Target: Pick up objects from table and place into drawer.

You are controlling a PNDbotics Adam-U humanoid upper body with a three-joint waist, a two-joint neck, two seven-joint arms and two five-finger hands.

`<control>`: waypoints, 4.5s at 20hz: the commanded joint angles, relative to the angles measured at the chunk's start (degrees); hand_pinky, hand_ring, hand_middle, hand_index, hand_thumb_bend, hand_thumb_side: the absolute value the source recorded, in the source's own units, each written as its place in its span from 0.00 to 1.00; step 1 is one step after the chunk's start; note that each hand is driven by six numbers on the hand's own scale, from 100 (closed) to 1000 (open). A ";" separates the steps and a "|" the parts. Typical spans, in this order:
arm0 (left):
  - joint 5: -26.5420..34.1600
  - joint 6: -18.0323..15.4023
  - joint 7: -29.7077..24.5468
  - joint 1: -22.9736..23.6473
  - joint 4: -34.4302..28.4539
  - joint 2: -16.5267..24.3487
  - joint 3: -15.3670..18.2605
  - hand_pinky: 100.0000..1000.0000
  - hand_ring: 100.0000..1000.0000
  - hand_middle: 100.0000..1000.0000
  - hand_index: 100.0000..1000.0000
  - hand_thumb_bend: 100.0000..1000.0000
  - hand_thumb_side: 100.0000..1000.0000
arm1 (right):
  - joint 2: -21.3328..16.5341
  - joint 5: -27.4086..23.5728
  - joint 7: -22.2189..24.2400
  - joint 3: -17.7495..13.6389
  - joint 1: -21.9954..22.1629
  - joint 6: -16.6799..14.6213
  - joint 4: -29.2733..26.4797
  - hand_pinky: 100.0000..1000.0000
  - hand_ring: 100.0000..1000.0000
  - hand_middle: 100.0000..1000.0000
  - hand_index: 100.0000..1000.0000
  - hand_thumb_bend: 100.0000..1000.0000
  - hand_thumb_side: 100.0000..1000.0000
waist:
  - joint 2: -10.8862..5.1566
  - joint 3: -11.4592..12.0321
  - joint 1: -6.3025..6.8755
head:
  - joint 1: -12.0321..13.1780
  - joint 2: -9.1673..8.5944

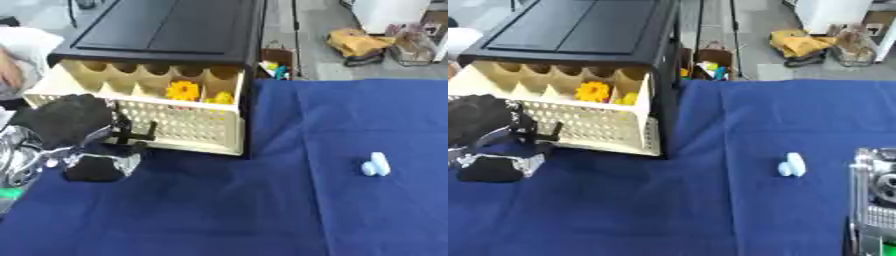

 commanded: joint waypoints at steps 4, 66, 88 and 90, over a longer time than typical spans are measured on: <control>2.74 -0.57 0.18 0.36 -0.03 1.72 0.15 0.00 0.00 0.07 0.76 0.00 0.71 | -0.38 0.36 -0.94 -0.05 -0.88 -0.76 -0.89 0.67 0.70 0.53 0.68 0.00 0.98 | -1.10 0.28 -0.06 | -0.03 -0.44; 41.19 -8.55 31.27 -9.48 -0.03 -4.07 22.67 0.56 0.72 0.73 0.97 0.29 0.99 | -10.37 5.82 6.08 1.23 -7.08 9.29 3.51 0.76 0.81 0.54 0.81 0.09 1.00 | -2.09 0.84 -1.38 | -5.24 1.27; 54.08 -21.37 48.14 -5.26 -0.03 -12.42 13.39 0.61 0.74 0.74 0.95 0.26 1.00 | -35.75 21.30 22.94 26.21 -22.84 22.97 30.85 0.83 0.90 0.73 0.93 0.61 0.89 | -2.64 -2.52 -2.33 | -3.24 1.46; 53.34 -21.15 49.72 -5.10 -0.03 -12.71 12.77 0.61 0.74 0.74 0.95 0.26 1.00 | -36.25 20.18 24.52 28.79 -23.78 23.97 33.43 0.85 0.92 0.74 0.94 0.65 0.81 | -2.67 -2.68 -2.32 | -3.20 1.46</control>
